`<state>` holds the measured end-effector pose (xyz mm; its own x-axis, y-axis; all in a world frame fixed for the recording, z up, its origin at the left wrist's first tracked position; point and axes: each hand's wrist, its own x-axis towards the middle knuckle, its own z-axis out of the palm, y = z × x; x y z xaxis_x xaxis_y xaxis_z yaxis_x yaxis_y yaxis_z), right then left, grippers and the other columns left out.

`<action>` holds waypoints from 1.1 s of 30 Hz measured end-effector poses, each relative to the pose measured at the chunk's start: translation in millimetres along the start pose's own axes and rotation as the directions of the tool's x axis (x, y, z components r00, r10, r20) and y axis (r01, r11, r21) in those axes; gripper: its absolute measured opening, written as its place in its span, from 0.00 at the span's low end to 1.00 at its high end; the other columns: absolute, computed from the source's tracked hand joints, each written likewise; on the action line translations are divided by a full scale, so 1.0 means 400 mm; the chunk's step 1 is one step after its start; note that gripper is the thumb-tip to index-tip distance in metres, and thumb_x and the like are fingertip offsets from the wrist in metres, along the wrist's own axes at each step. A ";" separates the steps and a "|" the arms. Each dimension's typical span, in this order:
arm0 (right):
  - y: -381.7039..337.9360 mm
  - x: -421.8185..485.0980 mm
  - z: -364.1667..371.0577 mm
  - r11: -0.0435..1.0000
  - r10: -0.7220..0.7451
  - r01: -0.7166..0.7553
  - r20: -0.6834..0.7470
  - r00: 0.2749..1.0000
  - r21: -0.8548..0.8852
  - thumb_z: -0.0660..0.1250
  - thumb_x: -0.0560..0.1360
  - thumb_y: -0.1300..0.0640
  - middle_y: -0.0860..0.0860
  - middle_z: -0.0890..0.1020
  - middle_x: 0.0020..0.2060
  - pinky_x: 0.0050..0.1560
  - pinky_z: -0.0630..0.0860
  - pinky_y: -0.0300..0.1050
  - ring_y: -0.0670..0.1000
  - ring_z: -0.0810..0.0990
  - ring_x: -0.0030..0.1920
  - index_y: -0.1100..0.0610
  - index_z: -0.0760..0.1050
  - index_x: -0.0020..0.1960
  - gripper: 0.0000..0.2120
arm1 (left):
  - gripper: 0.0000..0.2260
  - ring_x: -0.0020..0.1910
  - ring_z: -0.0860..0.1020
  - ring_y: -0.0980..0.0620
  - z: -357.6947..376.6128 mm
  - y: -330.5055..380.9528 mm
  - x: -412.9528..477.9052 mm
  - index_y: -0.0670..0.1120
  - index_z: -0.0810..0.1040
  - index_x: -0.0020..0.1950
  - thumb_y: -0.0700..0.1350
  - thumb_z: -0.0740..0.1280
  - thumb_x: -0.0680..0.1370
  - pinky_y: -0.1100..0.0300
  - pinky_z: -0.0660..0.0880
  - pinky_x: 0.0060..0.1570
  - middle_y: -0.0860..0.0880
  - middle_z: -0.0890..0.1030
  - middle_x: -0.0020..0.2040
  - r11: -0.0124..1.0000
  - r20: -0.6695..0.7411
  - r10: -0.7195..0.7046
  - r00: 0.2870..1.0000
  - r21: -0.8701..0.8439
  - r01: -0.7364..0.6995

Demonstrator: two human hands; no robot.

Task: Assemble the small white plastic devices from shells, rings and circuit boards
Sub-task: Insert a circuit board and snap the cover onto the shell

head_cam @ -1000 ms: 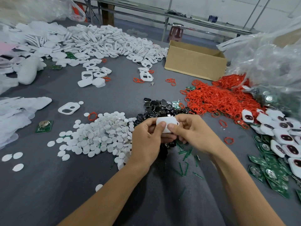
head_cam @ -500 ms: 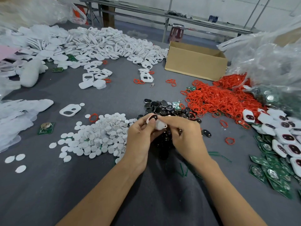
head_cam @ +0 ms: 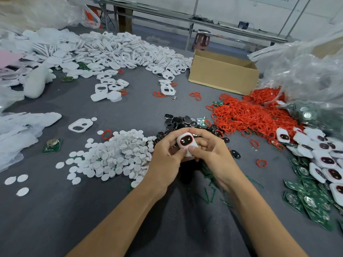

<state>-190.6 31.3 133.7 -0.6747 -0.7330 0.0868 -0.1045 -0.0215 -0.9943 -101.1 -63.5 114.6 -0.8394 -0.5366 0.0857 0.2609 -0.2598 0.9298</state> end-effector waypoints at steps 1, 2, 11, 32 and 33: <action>0.000 0.001 -0.001 1.000 -0.008 0.008 0.001 1.000 0.003 0.64 0.73 0.75 0.57 0.83 0.41 0.34 0.73 0.33 0.48 0.79 0.37 0.56 0.78 0.56 0.19 | 0.19 0.50 0.83 0.52 0.000 0.001 0.000 0.48 0.81 0.58 0.27 0.62 0.77 0.62 0.80 0.44 0.48 0.85 0.51 1.000 0.005 0.001 1.000 0.013 -0.001; 0.000 0.000 -0.001 1.000 -0.017 0.017 0.000 1.000 0.005 0.63 0.72 0.76 0.58 0.83 0.40 0.33 0.72 0.32 0.47 0.79 0.36 0.57 0.78 0.56 0.20 | 0.20 0.50 0.83 0.51 0.000 0.002 0.000 0.48 0.81 0.58 0.27 0.62 0.77 0.61 0.80 0.45 0.49 0.85 0.51 1.000 0.008 0.002 1.000 0.026 -0.002; 0.007 -0.003 0.000 0.999 -0.040 0.040 0.036 0.999 0.009 0.62 0.74 0.76 0.57 0.83 0.44 0.45 0.79 0.43 0.53 0.80 0.43 0.57 0.75 0.60 0.20 | 0.24 0.51 0.83 0.53 -0.002 0.004 -0.001 0.54 0.82 0.55 0.26 0.61 0.77 0.63 0.80 0.45 0.51 0.85 0.51 0.995 0.008 0.038 0.999 0.097 -0.039; -0.068 -0.178 -0.549 0.873 -0.066 -0.358 -0.808 0.586 -0.331 0.71 0.74 0.63 0.59 0.82 0.41 0.23 0.74 0.33 0.42 0.78 0.22 0.62 0.76 0.61 0.16 | 0.14 0.50 0.84 0.52 -0.009 -0.011 -0.001 0.48 0.81 0.57 0.32 0.65 0.78 0.59 0.82 0.44 0.56 0.83 0.55 0.988 -0.028 0.044 0.999 0.150 -0.039; -0.070 -0.186 -0.580 0.867 -0.061 -0.384 -0.831 0.552 -0.319 0.71 0.74 0.62 0.60 0.83 0.42 0.23 0.74 0.35 0.43 0.78 0.22 0.62 0.76 0.60 0.16 | 0.14 0.50 0.84 0.51 -0.010 -0.012 -0.001 0.47 0.81 0.57 0.32 0.65 0.78 0.59 0.82 0.44 0.56 0.83 0.54 0.988 -0.032 0.048 0.998 0.150 -0.042</action>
<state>-306.9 243.9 169.5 -0.9737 0.1618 0.1607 -0.0648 0.4794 -0.8752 -100.1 -65.2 108.7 -0.8106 -0.5735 0.1184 0.2218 -0.1136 0.9685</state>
